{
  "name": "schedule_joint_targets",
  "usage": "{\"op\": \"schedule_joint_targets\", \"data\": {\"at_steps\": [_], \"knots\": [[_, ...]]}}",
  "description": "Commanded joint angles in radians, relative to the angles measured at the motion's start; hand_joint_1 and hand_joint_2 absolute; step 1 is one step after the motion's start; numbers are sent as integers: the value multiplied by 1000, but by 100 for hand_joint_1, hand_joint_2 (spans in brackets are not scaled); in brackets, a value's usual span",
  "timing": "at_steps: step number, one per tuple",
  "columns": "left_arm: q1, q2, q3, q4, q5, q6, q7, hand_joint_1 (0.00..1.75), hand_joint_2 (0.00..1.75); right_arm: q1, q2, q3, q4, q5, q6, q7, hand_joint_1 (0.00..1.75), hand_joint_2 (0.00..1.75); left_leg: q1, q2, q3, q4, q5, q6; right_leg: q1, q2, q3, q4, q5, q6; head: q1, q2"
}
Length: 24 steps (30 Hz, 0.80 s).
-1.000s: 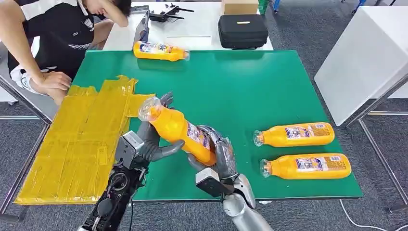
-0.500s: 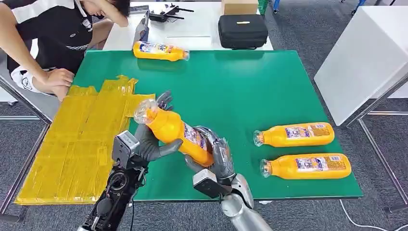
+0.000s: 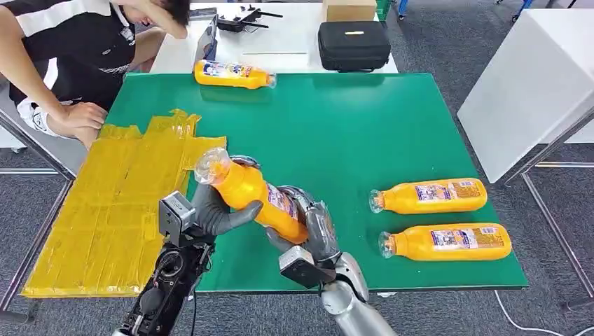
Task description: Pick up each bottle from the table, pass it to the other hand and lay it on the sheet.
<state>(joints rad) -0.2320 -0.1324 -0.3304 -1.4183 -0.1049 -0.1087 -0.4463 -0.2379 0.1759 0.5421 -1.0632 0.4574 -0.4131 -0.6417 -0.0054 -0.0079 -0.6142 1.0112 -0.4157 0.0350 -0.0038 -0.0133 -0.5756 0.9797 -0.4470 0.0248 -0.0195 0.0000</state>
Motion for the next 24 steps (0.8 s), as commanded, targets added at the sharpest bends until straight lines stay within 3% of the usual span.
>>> {"op": "schedule_joint_targets", "data": {"at_steps": [1, 8, 9, 10, 11, 12, 16, 24], "knots": [[-30, 10, 10, 36, 1, -4, 0, 173, 175, -46, -23, 18, 73, -9, -10, -10, 175, 175, 1, 0, 2, 0, 0, -1, 1, 1, 2, -1, 0, 0, 1, 0], [-28, 11, 11, 39, 1, -4, 0, 157, 175, -50, -25, 8, 51, -8, -38, -10, 175, 175, 1, 1, 3, 0, -1, -2, 1, 1, 4, -1, 0, 0, 0, 0], [-26, 12, 12, 35, 1, -4, 0, 155, 175, -47, -26, -3, 27, -12, -57, -14, 157, 175, 1, 1, 1, 0, 0, -1, 0, 1, 2, -1, 0, 0, 1, 0], [-25, 11, 15, 31, 1, -1, 0, 157, 175, -43, -33, -8, -1, -5, -80, -20, 19, 175, 1, 1, 3, 0, -1, -2, 1, 1, 3, -1, 0, 0, 0, 0], [-23, 11, 16, 24, 1, -1, 0, 157, 175, -38, -41, -8, -32, -3, -77, -9, 19, 175, 1, 1, 4, 0, -1, -3, 1, 2, 4, -1, -1, 0, 0, 0], [-22, 10, 19, 20, 0, 2, 1, 161, 175, -28, -46, -13, -66, -1, -86, -7, 0, 175, 1, 1, 2, 0, 0, -2, 0, 1, 2, 0, 0, 0, 1, 0], [-15, 11, 33, 7, -1, 15, 2, 175, 175, 0, -64, -30, -171, -6, -97, 14, 0, 175, 1, 0, 1, 1, 0, -1, 1, 0, 2, 0, -1, 0, 0, 0], [-13, 18, 48, 5, -16, 36, 1, 175, 175, 25, -88, -47, -263, -7, -95, 42, 0, 175, 0, 0, 1, 0, 0, -1, 0, 0, 2, 0, 0, 0, 0, 0]]}}
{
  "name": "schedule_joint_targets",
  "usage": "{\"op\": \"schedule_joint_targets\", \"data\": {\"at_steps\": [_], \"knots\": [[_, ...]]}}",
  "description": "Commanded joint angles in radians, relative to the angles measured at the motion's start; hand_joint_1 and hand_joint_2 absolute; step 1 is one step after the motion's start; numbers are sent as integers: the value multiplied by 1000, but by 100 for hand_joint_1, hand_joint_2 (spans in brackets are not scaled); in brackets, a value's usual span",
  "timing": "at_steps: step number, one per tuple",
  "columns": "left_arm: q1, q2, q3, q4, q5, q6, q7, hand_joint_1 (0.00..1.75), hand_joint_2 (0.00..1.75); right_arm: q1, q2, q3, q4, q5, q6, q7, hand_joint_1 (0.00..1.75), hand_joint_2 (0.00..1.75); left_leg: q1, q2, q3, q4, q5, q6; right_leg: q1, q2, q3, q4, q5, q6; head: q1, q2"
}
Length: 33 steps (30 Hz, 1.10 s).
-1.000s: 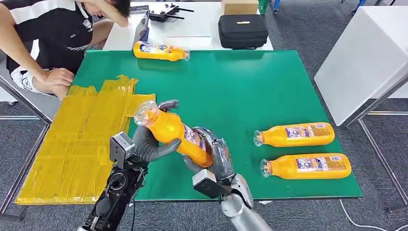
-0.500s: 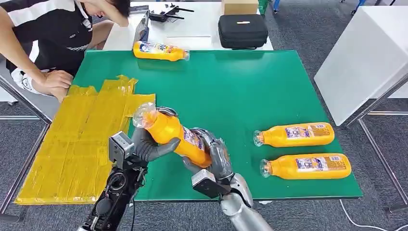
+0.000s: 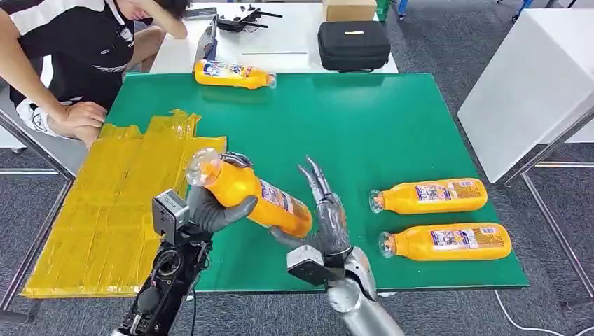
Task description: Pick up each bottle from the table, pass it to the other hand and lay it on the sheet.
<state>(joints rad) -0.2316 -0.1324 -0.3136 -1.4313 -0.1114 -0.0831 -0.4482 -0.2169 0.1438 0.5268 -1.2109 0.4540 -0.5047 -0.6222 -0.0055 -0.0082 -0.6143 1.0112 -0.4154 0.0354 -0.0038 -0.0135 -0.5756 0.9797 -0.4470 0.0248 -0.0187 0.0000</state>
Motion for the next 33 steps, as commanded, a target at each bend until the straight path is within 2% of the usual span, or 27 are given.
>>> {"op": "schedule_joint_targets", "data": {"at_steps": [1, 7, 10, 14, 26, 33], "knots": [[-13, 18, 35, 17, -22, 24, 2, 175, 175, 7, -56, -34, -125, -2, -5, 24, 0, 175, 0, 0, 1, 0, 0, -1, 0, 0, 1, 0, 0, 0, 0, 0], [-3, 28, 74, 10, -102, 131, 6, 175, 175, 45, -77, -61, -261, 20, -53, 42, 0, 175, 0, 0, 1, 0, 0, -2, 0, 0, 2, 0, -1, 0, 0, 0], [-3, 45, 86, 20, -361, 335, 31, 175, 175, 61, -92, -64, -325, 34, -70, 63, 0, 175, 0, 1, 2, 0, -1, -2, 0, 1, 2, 0, -1, 0, 0, 0], [-20, 50, 114, 51, -616, 522, 67, 175, 175, 68, -95, -58, -346, 39, -86, 68, 0, 175, 0, 1, 1, 0, 0, -1, 0, 1, 1, 0, 0, 0, 0, 0], [-25, 50, 115, 54, -642, 534, 73, 175, 175, 63, -94, -53, -336, 38, -87, 71, 0, 175, 1, 1, 5, 0, -1, -3, 1, 2, 5, -1, -1, -1, 0, 0], [-25, 50, 115, 54, -642, 534, 73, 175, 175, 63, -94, -53, -336, 38, -87, 71, 0, 175, 0, 0, 2, 0, 0, -2, 0, 0, 2, 0, 0, 0, 0, 0]]}}
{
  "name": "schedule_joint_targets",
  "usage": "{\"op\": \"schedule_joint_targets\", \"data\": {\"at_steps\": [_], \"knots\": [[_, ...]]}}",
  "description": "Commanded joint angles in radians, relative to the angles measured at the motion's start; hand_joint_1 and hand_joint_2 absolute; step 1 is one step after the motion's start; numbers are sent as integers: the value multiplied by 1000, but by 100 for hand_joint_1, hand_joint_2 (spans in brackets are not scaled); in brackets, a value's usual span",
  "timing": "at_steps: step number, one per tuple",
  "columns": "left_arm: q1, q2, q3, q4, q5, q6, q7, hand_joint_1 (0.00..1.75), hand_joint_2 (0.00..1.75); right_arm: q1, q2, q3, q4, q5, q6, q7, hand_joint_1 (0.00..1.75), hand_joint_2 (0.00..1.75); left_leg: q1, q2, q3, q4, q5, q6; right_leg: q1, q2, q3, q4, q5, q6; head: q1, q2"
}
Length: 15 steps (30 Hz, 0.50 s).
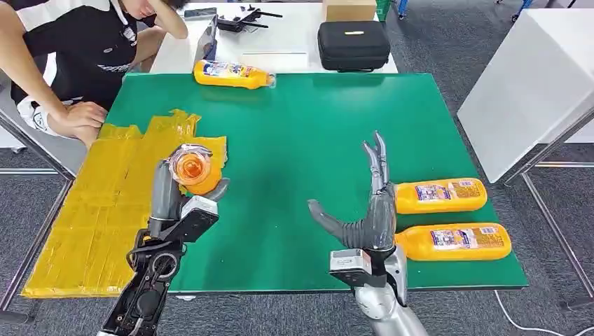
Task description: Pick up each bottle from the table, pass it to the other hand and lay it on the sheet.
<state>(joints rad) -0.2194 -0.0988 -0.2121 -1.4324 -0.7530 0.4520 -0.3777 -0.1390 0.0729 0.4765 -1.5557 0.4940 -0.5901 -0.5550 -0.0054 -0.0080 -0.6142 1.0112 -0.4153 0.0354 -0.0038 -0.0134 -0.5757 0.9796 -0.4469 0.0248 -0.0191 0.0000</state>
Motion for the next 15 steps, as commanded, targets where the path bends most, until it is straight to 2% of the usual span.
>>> {"op": "schedule_joint_targets", "data": {"at_steps": [1, 4, 7, 11, 15], "knots": [[-37, 17, 13, 55, 0, -1, 3, 175, 175, -15, -23, -3, 9, -2, -2, 4, 0, 175, 1, 0, 3, 0, -1, -2, 1, 1, 3, -1, -1, 0, 0, 0], [-37, 15, 10, 56, -12, 4, 4, 175, 175, -19, -22, -2, 16, -2, -2, 3, 0, 175, 1, 0, 2, 0, 0, -2, 0, 1, 2, 0, 0, 0, 0, 0], [-43, 24, 3, 63, -143, 67, 26, 175, 175, -29, -17, 7, 33, -3, -7, 6, 0, 175, 0, 0, 1, 0, 0, -1, 0, 1, 1, 0, 0, 0, 0, 0], [-58, 32, -6, 104, -452, 146, 137, 175, 175, -36, -11, 16, 41, -2, -10, 18, 0, 175, 1, 1, 3, 0, 0, -2, 1, 1, 3, -1, 0, 0, 0, 0], [-85, 30, -18, 176, -655, 163, 234, 175, 175, -28, -7, 17, 37, 16, -13, 34, 0, 175, 1, 0, 3, 0, 0, -3, 1, 0, 4, -1, -1, -1, 0, 0]]}}
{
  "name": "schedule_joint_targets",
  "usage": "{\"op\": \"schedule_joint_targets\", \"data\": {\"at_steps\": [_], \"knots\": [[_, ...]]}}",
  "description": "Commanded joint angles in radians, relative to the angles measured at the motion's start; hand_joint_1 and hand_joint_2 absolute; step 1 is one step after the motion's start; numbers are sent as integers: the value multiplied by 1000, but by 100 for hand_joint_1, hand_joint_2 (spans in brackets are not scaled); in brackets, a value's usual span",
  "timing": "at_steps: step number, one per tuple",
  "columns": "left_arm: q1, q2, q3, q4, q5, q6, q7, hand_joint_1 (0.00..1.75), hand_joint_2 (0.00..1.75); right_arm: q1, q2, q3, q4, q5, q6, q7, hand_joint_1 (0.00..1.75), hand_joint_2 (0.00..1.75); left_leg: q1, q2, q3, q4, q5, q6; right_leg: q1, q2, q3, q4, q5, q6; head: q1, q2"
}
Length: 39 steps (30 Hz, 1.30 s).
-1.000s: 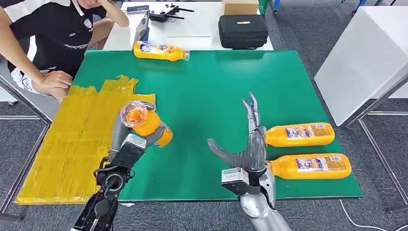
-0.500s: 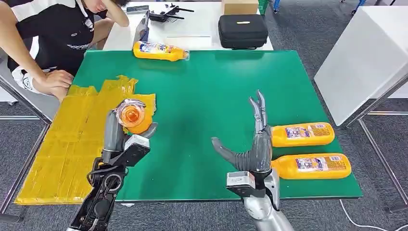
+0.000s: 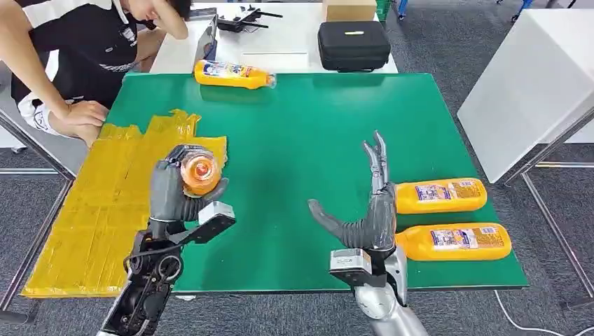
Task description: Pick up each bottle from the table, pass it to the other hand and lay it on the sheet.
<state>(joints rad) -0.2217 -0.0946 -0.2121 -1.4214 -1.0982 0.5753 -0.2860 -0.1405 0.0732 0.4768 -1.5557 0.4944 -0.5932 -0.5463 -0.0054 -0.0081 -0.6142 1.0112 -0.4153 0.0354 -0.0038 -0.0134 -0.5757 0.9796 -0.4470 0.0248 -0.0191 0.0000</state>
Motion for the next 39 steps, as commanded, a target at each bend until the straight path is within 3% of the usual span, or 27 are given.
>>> {"op": "schedule_joint_targets", "data": {"at_steps": [1, 3, 4, 5, 20, 30, 39], "knots": [[-89, 25, -20, 182, -365, 38, 174, 175, 175, -24, -7, 17, 37, 17, -11, 26, 0, 175, 1, -1, 3, -1, 0, -2, 0, 0, 3, -1, 0, 0, 0, 0], [-95, 22, -33, 202, -429, 26, 203, 175, 175, -21, -6, 17, 35, 19, -14, 26, 0, 175, 1, 0, 3, -1, 0, -2, 1, 0, 3, -1, 0, 0, 0, 0], [-125, 65, -110, 235, -473, -57, 277, 175, 175, -17, -6, 18, 27, 21, -16, 26, 0, 175, 0, 0, 2, 0, 0, -2, 0, 0, 2, -1, 0, 0, 0, 0], [-128, 51, -120, 257, -473, -54, 284, 175, 175, -12, -8, 19, 20, 24, -14, 29, 0, 175, 1, 0, 3, 0, 0, -2, 1, 0, 4, -1, -1, -1, 0, 0], [-210, 5, -85, 478, -473, -75, 268, 175, 175, -5, -9, 17, 14, 54, 2, 62, 0, 175, 1, 0, 2, 0, 0, -2, 0, 0, 3, 0, 0, 0, 0, 0], [-291, 131, -352, 559, -473, -120, 582, 175, 175, 11, -3, 9, 38, 64, 26, 66, 0, 175, 1, -1, 4, 0, 0, -3, 1, 0, 5, -1, -1, 0, 0, 0], [-298, 151, -361, 593, -473, -147, 645, 175, 175, 8, 7, 5, 57, 59, 48, 62, 0, 175, 1, 2, 3, 0, 0, -2, 1, 2, 3, -1, 0, 0, 0, 0]]}}
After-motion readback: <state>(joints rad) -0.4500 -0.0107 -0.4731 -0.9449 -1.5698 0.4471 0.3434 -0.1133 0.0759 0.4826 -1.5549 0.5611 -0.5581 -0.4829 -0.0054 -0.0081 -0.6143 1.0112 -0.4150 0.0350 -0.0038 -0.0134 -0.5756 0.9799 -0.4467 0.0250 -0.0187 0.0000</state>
